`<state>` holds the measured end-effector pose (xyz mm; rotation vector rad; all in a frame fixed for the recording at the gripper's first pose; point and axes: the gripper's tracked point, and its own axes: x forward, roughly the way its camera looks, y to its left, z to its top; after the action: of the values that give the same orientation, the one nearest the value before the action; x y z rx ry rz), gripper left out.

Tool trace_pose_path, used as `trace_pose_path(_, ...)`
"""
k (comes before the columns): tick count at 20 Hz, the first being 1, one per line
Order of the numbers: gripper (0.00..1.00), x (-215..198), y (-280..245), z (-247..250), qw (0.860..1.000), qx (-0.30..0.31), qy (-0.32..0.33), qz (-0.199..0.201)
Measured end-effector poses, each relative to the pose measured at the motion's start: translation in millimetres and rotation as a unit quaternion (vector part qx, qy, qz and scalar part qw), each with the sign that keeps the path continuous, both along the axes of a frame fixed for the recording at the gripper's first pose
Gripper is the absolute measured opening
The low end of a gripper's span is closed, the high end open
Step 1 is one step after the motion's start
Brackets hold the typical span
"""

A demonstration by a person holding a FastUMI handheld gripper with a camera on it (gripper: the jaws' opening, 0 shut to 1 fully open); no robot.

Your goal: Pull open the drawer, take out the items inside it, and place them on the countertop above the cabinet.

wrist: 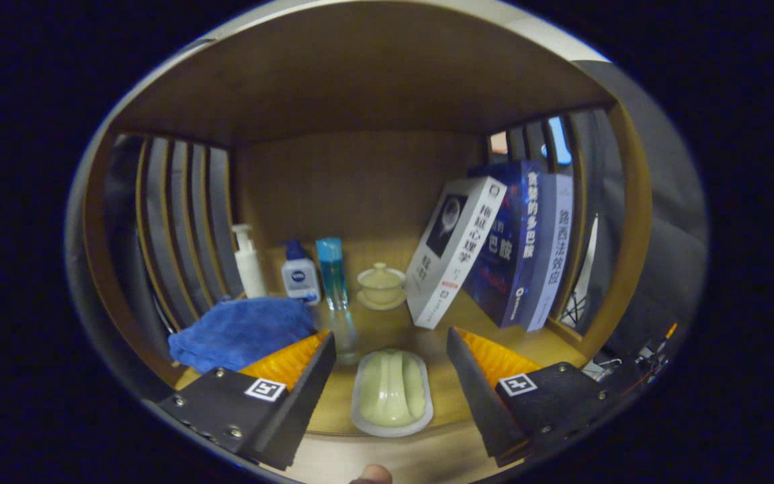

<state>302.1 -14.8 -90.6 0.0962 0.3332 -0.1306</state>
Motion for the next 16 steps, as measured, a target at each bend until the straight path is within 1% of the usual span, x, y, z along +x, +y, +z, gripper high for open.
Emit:
trace_pose_path(4,0.99,-38.4,-2.6,60.5,0.996,-0.031,-0.079,0.002)
trace_pose_path(9,0.99,-99.6,2.3,107.6,0.989,-0.072,-0.131,-0.001)
trace_pose_path(12,0.99,-132.2,4.6,115.9,0.986,-0.067,-0.151,-0.004)
trace_pose_path(16,0.98,-174.5,6.8,97.2,0.989,-0.065,-0.134,-0.01)
